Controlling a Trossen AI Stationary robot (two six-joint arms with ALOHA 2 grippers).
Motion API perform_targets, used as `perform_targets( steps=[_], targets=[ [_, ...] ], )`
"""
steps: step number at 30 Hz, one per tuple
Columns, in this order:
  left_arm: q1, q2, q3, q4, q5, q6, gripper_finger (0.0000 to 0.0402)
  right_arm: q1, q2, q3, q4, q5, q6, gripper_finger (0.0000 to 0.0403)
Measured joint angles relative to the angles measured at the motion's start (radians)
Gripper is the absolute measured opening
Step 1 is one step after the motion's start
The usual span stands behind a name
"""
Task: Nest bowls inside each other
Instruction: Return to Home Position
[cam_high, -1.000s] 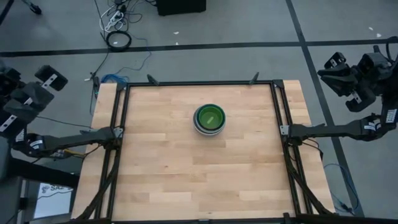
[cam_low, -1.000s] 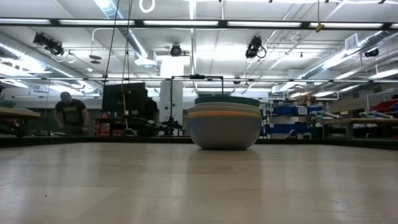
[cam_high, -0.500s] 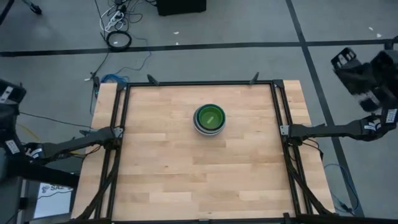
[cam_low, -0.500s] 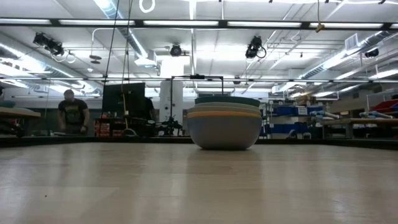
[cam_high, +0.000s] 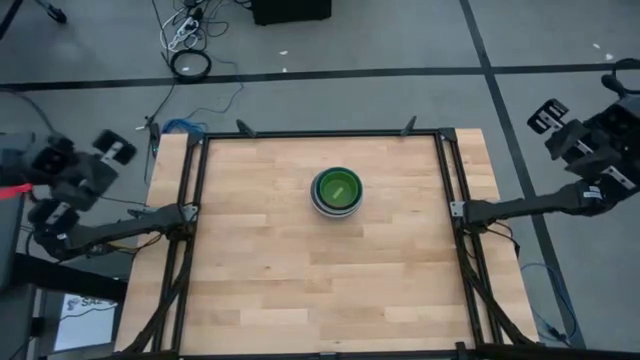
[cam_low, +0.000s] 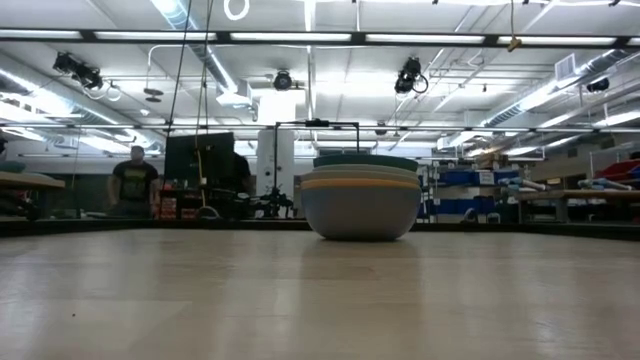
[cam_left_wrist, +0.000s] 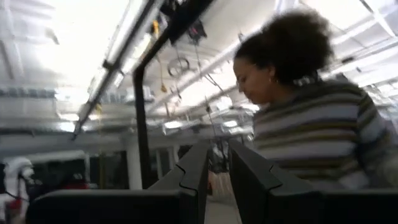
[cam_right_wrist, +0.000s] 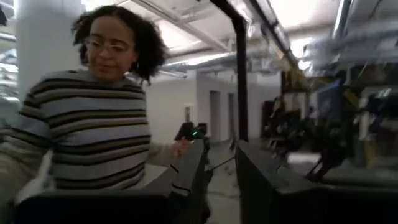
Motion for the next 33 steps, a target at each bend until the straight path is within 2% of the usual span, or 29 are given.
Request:
perform_targets(
  steps=[4,12,19,26,33],
  targets=[
    [-0.001,-0.009,-0.047,0.047,0.063,0.003,0.0071,0.051,-0.037,0.0,-0.075,0.034,0.012,0.0082],
    [-0.001,-0.165,-0.13,0.086,0.033,0.022,0.0071,0.108,-0.167,-0.04,-0.113,0.143,-0.07,0.0082],
    [-0.007,-0.31,-0.207,0.1,-0.031,-0.026,0.0071,0.176,-0.288,-0.195,-0.085,0.23,-0.102,0.0082],
    [-0.036,-0.421,-0.303,0.154,-0.057,-0.032,0.0071,0.257,-0.437,-0.387,0.02,0.29,-0.143,0.0082],
    [-0.078,-0.422,-0.391,0.225,-0.084,-0.1,0.0071,0.305,-0.559,-0.536,0.087,0.364,-0.144,0.0082]
  ],
)
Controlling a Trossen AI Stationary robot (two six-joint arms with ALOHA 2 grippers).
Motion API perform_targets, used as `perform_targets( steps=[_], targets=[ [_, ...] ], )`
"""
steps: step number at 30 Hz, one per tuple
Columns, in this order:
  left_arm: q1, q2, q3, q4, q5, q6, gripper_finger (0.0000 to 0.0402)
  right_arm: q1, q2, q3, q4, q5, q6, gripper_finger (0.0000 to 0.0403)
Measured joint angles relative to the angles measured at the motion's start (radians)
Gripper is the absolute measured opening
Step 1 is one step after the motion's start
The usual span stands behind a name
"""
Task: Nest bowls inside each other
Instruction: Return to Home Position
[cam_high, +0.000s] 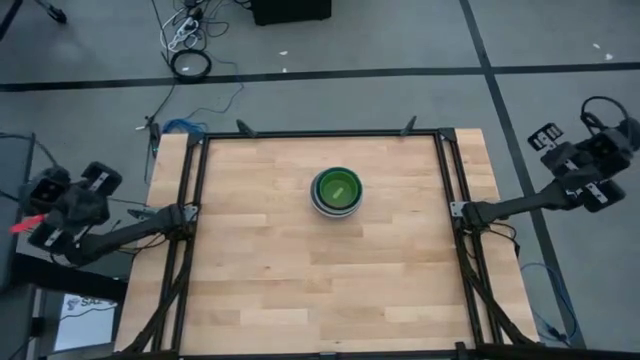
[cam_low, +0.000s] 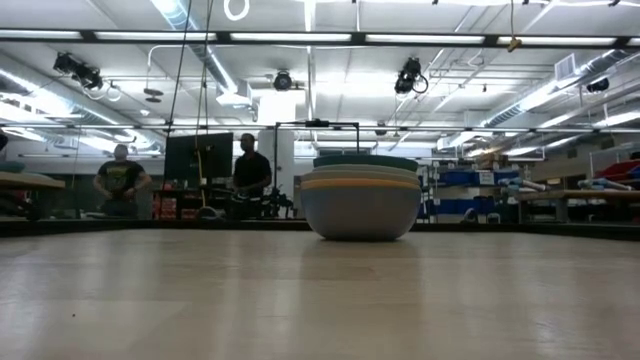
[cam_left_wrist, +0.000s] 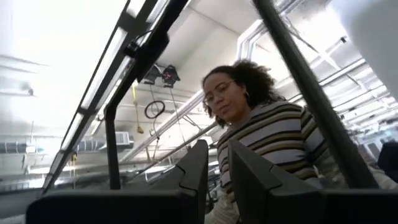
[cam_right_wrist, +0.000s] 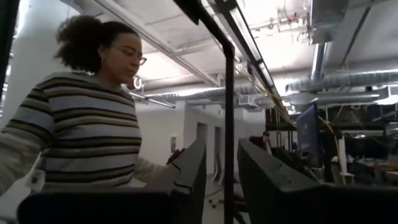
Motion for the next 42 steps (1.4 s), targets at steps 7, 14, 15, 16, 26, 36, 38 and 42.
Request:
perform_targets(
  steps=[7,14,15,16,26,36,38,42],
  targets=[
    [-0.007,0.005,-0.196,0.187,-0.078,-0.027,0.0071,0.005,-0.054,-0.105,0.063,0.016,-0.003,0.0082],
    [-0.007,0.017,-0.424,0.483,-0.08,-0.082,0.0071,0.005,-0.084,-0.165,0.068,0.014,-0.003,0.0082],
    [-0.007,0.017,-0.441,0.49,-0.062,-0.089,0.0071,0.005,-0.085,-0.175,0.069,0.013,-0.003,0.0082],
    [-0.007,0.017,-0.456,0.495,-0.049,-0.094,0.0071,0.005,-0.085,-0.184,0.065,0.013,-0.003,0.0082],
    [-0.007,0.017,-0.647,0.653,-0.013,-0.109,0.0071,0.005,-0.084,-0.38,0.189,0.022,-0.014,0.0082],
    [-0.013,0.016,-0.69,0.706,0.062,-0.116,0.0071,0.005,-0.084,-0.561,0.356,0.013,-0.014,0.0082],
    [-0.013,0.016,-0.69,0.705,0.085,-0.116,0.0071,0.005,-0.084,-0.588,0.361,0.021,-0.014,0.0082],
    [-0.013,0.016,-0.69,0.626,0.169,-0.108,0.0071,0.005,-0.084,-0.65,0.353,0.04,-0.033,0.0082]
  ],
)
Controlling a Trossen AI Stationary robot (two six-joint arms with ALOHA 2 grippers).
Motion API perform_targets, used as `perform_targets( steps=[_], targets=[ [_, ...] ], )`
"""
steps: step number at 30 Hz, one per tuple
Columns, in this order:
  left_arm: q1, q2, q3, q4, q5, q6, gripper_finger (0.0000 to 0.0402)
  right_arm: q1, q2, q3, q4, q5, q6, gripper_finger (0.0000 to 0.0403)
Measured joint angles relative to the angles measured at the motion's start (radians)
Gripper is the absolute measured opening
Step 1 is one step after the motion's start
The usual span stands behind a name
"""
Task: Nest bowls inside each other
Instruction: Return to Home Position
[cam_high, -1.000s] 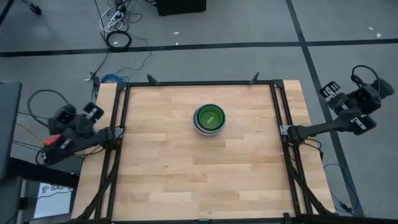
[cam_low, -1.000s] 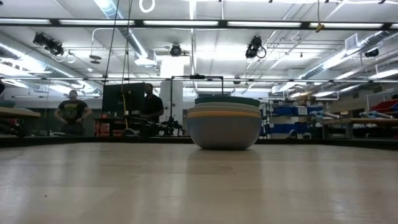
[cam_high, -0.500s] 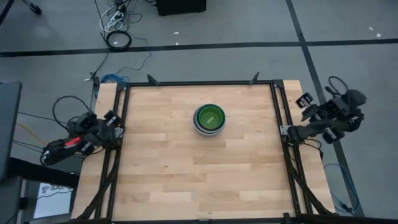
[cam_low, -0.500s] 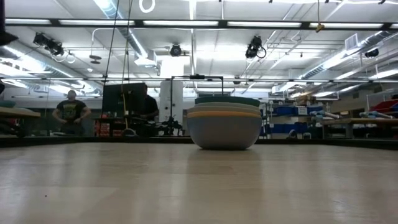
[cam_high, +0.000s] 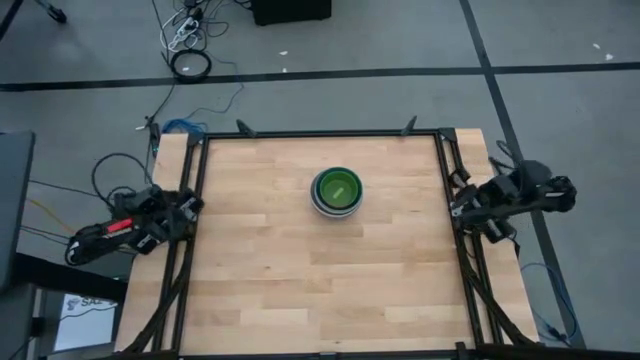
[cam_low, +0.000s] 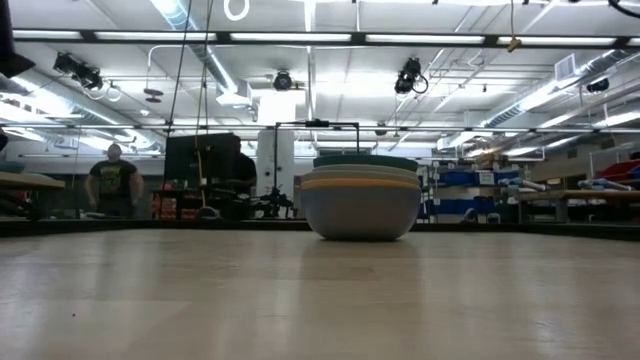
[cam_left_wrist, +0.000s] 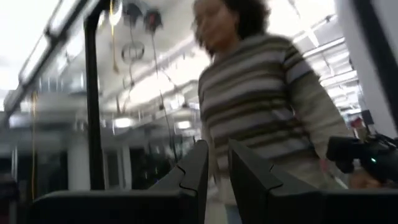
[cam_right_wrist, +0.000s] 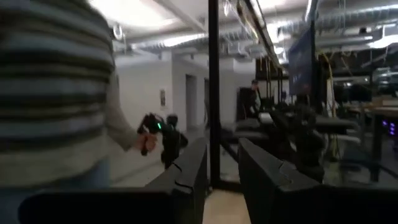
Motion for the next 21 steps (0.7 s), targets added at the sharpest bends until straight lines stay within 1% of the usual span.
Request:
perform_targets(
  steps=[2,4,7,9,11,14,17,19,21],
  targets=[
    [0.001,0.0,0.0,-0.086,0.037,0.035,0.0071,0.0,0.0,-0.039,-0.003,0.0,-0.025,0.0082],
    [0.002,0.0,0.0,-0.196,0.079,0.11,0.0071,0.0,0.0,-0.078,-0.009,0.011,-0.029,0.0082],
    [0.002,0.0,0.0,-0.371,0.077,0.23,0.0071,-0.001,0.0,-0.134,-0.006,0.076,0.015,0.0082],
    [0.002,0.0,0.0,-0.474,0.062,0.321,0.0071,-0.001,0.0,-0.164,-0.003,0.15,0.06,0.0082],
    [0.002,0.0,0.0,-0.543,0.02,0.382,0.0071,-0.001,0.0,-0.195,-0.002,0.248,0.093,0.0082],
    [0.002,0.0,0.0,-0.603,-0.026,0.432,0.0071,-0.003,0.0,-0.234,-0.001,0.414,0.082,0.0082],
    [0.002,0.0,0.0,-0.672,-0.025,0.468,0.0071,-0.008,0.001,-0.266,-0.004,0.579,0.068,0.0082],
    [0.002,0.0,0.0,-0.716,-0.025,0.512,0.0071,-0.016,0.0,-0.279,-0.004,0.643,0.061,0.0082],
    [0.002,0.0,0.0,-0.732,-0.026,0.577,0.0071,-0.025,0.0,-0.288,0.001,0.68,0.02,0.0082]
  ],
)
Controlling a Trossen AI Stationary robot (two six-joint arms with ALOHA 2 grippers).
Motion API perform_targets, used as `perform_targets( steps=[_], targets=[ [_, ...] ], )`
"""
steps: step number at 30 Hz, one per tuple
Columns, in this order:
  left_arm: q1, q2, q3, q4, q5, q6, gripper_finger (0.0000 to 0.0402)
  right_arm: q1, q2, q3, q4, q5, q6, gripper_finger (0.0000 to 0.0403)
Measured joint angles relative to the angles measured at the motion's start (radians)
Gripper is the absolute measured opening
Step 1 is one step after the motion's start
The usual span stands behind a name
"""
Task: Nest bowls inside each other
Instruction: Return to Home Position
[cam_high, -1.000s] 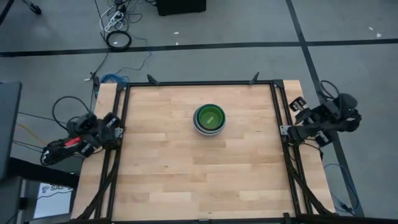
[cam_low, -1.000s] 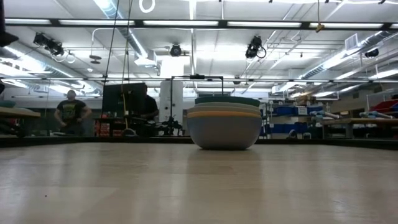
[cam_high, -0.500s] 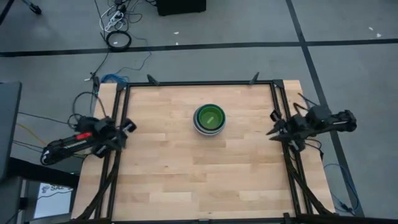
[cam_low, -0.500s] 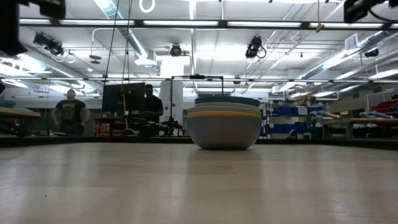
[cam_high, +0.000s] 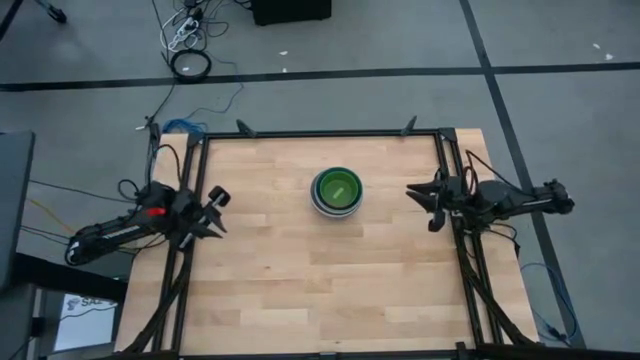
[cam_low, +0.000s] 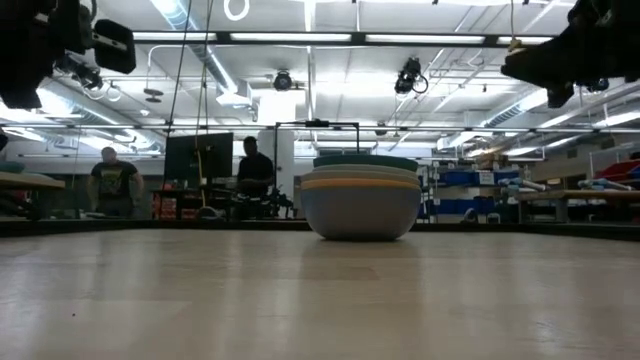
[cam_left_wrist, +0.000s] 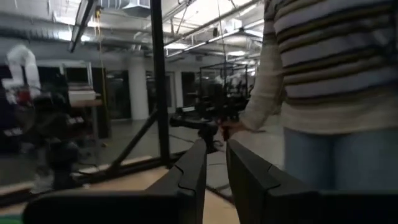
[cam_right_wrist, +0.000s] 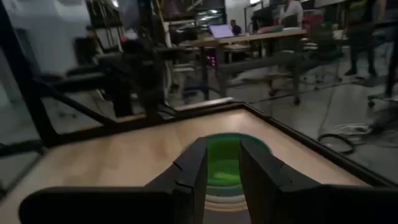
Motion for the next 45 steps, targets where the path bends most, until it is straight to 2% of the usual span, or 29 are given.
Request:
perform_targets(
  steps=[5,7,11,14,16,19,25,28,30,34,40,45],
  targets=[
    [0.0,0.0,0.0,-0.093,-0.006,0.23,0.0071,-0.017,0.0,-0.015,0.001,0.003,-0.017,0.0082],
    [0.0,0.0,0.0,-0.121,-0.012,0.253,0.0071,-0.018,0.0,-0.019,0.002,-0.005,-0.01,0.0082],
    [0.0,0.0,0.0,-0.198,-0.006,0.143,0.0071,-0.018,0.0,-0.021,0.004,-0.037,-0.008,0.0082],
    [0.0,0.0,0.0,-0.244,0.041,0.013,0.0071,-0.018,0.0,-0.021,0.004,-0.045,-0.006,0.0082],
    [0.0,0.0,0.0,-0.262,0.029,-0.023,0.0071,-0.018,0.0,-0.021,0.004,-0.045,0.0,0.0082],
    [0.0,0.0,0.0,-0.271,-0.106,0.12,0.0071,-0.018,0.0,-0.021,0.004,-0.045,0.0,0.0082],
    [0.0,0.0,0.0,-0.255,-0.531,0.453,0.0071,-0.018,0.0,-0.021,0.004,-0.045,0.0,0.0082],
    [0.0,0.0,0.0,-0.246,-0.694,0.573,0.0071,-0.018,0.0,-0.021,0.004,-0.045,0.0,0.0082],
    [0.0,0.0,0.0,-0.24,-0.766,0.595,0.0071,-0.018,0.0,-0.021,0.004,-0.045,0.0,0.0082],
    [0.0,0.0,0.0,-0.249,-0.809,0.542,0.0071,-0.018,0.0,-0.021,0.004,-0.041,-0.009,0.0082],
    [0.0,0.0,0.0,-0.344,-0.811,0.329,0.0071,-0.018,0.0,-0.021,0.003,0.044,-0.011,0.0082],
    [0.0,0.0,0.0,-0.364,-0.808,0.372,0.0071,-0.018,0.0,-0.021,-0.028,0.023,-0.009,0.0082]
  ],
)
